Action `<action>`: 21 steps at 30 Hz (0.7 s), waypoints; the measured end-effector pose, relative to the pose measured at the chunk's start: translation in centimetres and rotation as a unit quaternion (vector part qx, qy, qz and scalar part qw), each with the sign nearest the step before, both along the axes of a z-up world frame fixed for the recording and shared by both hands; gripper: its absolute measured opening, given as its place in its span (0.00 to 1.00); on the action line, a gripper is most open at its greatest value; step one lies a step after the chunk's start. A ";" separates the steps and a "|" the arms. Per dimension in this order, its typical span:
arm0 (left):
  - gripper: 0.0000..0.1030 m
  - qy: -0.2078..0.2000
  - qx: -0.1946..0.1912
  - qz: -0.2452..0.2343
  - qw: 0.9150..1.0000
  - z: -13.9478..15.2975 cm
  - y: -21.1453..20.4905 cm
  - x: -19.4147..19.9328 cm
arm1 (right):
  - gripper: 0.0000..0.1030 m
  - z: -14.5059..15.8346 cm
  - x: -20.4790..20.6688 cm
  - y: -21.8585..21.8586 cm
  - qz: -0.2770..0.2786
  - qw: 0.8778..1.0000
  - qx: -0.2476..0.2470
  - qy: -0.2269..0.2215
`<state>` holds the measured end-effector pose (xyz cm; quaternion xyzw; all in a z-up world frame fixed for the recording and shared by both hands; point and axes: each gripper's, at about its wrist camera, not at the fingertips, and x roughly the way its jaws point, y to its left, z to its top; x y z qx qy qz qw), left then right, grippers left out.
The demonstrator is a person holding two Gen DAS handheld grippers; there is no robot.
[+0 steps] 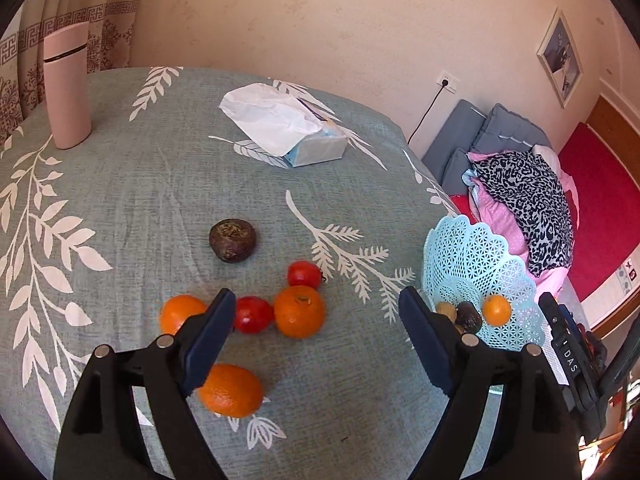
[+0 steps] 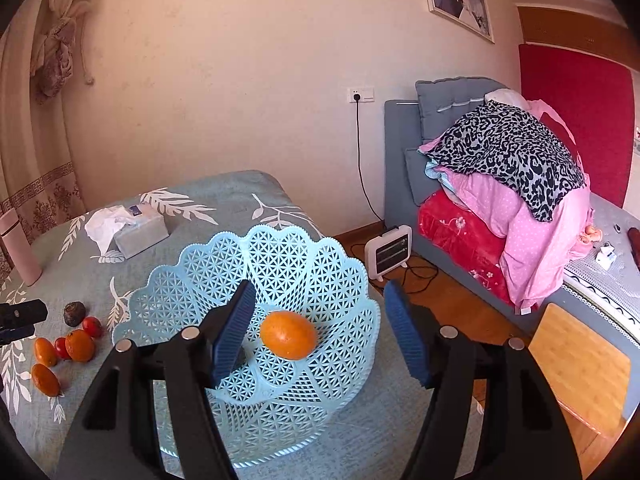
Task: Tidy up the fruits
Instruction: 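Move the left tool back toward the remaining oranges, then grasp another large orange with the left tool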
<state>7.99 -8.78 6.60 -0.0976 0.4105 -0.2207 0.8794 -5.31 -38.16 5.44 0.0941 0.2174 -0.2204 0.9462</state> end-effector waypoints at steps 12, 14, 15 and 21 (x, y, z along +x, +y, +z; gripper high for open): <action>0.80 0.015 0.021 0.049 0.998 -2.0 3.8 0.1 | 0.66 -0.2 0.3 0.2 0.006 1.000 0.001 0.005; 0.80 0.015 0.032 0.057 0.998 -2.4 4.0 0.1 | 0.66 -0.2 0.3 0.2 0.006 1.000 0.000 0.006; 0.80 0.015 0.038 0.059 0.997 -2.6 4.0 0.2 | 0.66 -0.2 0.3 0.3 0.006 1.000 0.000 0.006; 0.73 0.023 0.051 0.066 0.996 -3.5 4.1 0.6 | 0.66 -0.4 0.5 0.4 0.010 1.000 -0.002 0.008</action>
